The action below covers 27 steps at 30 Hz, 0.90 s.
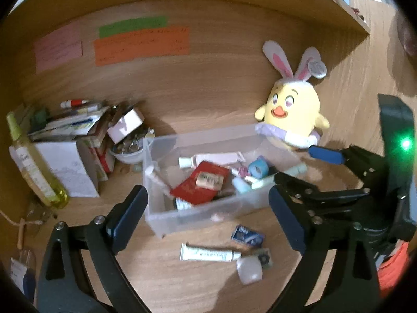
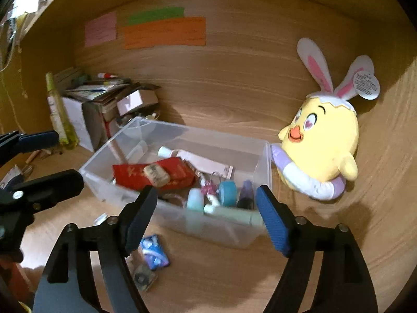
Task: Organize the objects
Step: 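Withdraw both tools from the box toward the remaining items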
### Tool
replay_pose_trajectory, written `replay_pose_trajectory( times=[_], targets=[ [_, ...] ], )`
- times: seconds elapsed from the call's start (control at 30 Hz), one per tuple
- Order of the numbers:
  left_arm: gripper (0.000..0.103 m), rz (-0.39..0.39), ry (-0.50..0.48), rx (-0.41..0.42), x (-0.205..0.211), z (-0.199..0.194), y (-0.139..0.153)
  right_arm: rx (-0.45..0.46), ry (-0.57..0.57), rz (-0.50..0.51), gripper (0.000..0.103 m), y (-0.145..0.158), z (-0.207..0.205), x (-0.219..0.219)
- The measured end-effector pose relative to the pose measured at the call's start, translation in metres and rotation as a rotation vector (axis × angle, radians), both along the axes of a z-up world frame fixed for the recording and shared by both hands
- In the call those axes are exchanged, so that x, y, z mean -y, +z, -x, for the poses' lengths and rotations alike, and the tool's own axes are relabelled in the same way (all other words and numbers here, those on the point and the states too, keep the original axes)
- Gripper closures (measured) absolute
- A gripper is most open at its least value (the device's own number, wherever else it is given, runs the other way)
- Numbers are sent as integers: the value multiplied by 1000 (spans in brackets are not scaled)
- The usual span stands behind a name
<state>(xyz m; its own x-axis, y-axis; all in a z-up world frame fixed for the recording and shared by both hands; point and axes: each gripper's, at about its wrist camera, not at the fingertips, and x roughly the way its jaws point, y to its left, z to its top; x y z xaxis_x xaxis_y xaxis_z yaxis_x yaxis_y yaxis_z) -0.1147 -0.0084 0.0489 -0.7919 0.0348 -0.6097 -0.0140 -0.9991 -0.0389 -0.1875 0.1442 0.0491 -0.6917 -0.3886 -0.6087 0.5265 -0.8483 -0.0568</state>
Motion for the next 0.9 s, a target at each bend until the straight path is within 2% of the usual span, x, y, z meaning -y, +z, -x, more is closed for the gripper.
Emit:
replay_pose_trajectory(
  times=[0.37,0.6,0.9],
  targets=[
    [8,-17,-6,140,1,-25,-59,120,24,5,26,-48,-37,-10],
    [10,-94,-49,196,-8,-32,-81,184,10,-25,26,-76,-42,-15],
    [44,-88,-128,232,-35,-25,-93,227,13,-23,26,-82,-45,-29]
  ],
)
